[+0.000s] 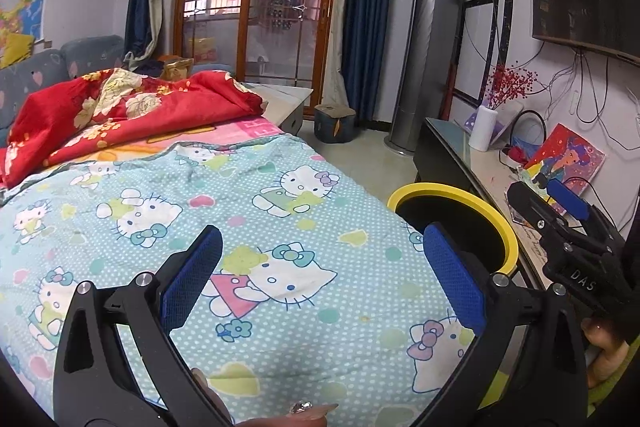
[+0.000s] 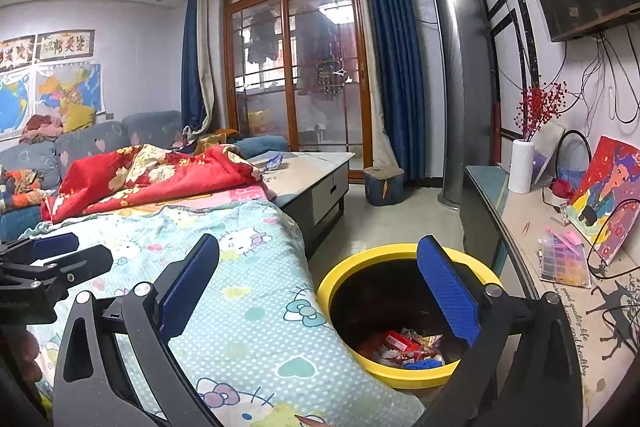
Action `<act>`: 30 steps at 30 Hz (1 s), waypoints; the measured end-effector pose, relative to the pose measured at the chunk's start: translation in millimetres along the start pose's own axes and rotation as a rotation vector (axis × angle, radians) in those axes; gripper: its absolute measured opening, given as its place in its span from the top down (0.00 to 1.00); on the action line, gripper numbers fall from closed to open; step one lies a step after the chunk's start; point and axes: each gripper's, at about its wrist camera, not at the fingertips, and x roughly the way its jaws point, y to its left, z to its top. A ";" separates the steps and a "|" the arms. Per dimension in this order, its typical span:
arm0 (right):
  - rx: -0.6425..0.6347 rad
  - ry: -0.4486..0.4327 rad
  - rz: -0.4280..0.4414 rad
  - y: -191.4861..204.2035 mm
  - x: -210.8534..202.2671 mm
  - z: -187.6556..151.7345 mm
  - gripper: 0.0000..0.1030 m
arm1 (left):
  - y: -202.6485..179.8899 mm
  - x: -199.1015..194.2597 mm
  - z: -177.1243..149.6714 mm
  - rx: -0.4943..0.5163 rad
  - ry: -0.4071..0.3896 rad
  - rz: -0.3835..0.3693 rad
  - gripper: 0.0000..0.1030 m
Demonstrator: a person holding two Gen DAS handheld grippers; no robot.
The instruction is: Collect trash
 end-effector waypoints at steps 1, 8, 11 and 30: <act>0.000 0.001 0.001 0.5 0.2 0.1 0.06 | -0.3 0.4 -0.2 0.000 0.002 0.000 0.10; 0.001 -0.001 -0.001 0.0 0.3 0.0 0.06 | -1.4 0.5 -1.2 0.001 0.002 0.002 0.10; 0.002 -0.002 -0.004 0.8 0.1 -1.3 0.06 | -1.5 0.6 -1.4 0.000 0.001 0.001 0.10; 0.010 -0.001 -0.012 -3.3 0.2 -2.1 0.06 | -1.9 -0.5 -1.2 -0.003 0.005 0.001 0.10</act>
